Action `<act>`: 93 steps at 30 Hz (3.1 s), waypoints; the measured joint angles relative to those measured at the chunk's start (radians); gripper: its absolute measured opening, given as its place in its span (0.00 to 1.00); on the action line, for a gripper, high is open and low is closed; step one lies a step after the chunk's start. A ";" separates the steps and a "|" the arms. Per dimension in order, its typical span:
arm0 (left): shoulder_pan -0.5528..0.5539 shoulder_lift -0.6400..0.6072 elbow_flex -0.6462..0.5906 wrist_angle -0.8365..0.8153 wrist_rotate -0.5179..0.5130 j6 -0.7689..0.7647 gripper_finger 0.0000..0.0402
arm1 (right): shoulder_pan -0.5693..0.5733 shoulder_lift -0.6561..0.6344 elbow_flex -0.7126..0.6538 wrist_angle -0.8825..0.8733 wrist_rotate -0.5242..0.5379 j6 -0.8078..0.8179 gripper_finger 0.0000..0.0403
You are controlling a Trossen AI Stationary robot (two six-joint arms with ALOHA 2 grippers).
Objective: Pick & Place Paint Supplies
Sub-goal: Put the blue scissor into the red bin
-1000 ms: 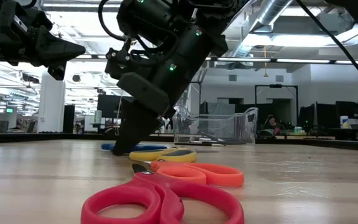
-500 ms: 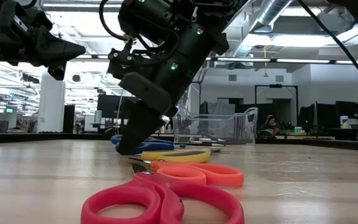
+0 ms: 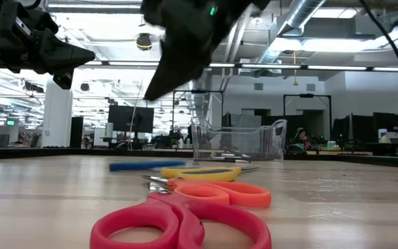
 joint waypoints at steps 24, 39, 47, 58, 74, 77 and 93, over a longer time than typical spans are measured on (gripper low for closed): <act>0.000 0.000 0.000 0.002 0.000 0.000 0.00 | -0.025 0.106 0.029 0.085 0.037 -0.025 0.46; 0.000 0.000 0.000 -0.002 0.000 0.000 0.00 | -0.085 0.243 0.174 -0.004 0.004 -0.018 0.45; 0.000 0.000 0.000 0.000 0.000 0.000 0.00 | -0.090 0.247 0.168 -0.046 0.003 -0.017 0.41; 0.000 0.000 0.000 0.000 0.000 0.000 0.00 | -0.115 0.245 0.153 -0.105 0.001 0.029 0.40; 0.000 0.000 0.000 0.000 0.000 0.000 0.00 | -0.115 0.245 0.155 -0.264 -0.002 0.065 0.24; 0.000 0.000 0.000 0.000 0.000 0.000 0.00 | -0.119 0.245 0.154 -0.271 -0.005 0.048 0.07; 0.000 0.000 0.000 0.000 0.000 0.000 0.00 | -0.110 0.239 0.168 -0.265 0.005 -0.011 0.01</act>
